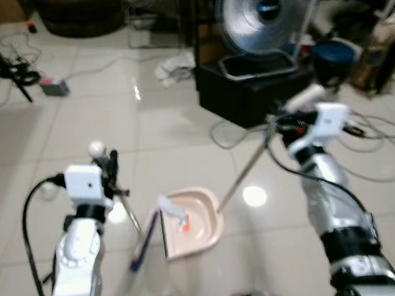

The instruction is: Sweep floor

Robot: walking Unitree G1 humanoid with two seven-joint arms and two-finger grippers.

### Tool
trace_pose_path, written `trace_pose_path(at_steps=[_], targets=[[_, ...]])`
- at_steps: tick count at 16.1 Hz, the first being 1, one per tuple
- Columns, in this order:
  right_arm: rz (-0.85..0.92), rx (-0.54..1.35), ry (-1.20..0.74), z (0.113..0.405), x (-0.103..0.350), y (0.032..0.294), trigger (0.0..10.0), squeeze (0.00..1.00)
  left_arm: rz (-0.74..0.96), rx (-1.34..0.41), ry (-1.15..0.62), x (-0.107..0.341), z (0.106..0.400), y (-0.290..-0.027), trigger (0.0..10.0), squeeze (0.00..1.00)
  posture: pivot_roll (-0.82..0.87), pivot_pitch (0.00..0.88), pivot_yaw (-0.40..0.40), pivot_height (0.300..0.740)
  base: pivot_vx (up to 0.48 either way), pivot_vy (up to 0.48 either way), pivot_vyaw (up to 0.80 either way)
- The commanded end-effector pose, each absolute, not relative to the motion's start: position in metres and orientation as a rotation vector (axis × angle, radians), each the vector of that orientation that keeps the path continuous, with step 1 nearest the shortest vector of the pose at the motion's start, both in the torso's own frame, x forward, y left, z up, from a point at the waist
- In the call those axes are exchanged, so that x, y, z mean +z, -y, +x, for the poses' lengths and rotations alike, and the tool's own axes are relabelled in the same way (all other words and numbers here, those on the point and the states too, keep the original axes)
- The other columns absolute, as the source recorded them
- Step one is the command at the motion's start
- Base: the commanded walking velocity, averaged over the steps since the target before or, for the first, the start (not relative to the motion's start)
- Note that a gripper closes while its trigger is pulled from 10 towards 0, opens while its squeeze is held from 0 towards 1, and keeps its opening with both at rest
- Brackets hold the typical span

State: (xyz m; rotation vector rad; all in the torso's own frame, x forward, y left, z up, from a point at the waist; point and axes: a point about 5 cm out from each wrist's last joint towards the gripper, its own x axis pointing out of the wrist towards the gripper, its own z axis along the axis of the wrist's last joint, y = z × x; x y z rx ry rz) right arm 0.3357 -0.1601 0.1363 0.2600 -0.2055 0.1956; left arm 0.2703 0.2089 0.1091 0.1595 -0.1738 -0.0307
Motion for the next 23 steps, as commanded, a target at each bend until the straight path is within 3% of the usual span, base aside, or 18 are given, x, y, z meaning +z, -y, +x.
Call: trace_pose_path(at_steps=[1,12,23], targets=[[0.279,0.210,0.254,0.339,0.150,0.157,10.0,0.00,0.161,-0.027,0.170,0.110,0.269,-0.210,10.0,0.00,0.05,0.108,0.036,0.740,0.000,0.000,0.80],[0.387,0.223,0.274,0.352,0.167,0.157,10.0,0.00,0.226,0.033,0.073,0.090,0.251,-0.228,10.0,0.00,0.09,0.107,0.022,0.740,0.000,0.000,0.80],[0.358,0.224,0.214,0.360,0.172,0.166,10.0,0.00,0.338,0.000,0.021,0.069,0.243,-0.212,10.0,0.00,0.07,0.130,-0.006,0.740,0.000,0.000,0.80]])
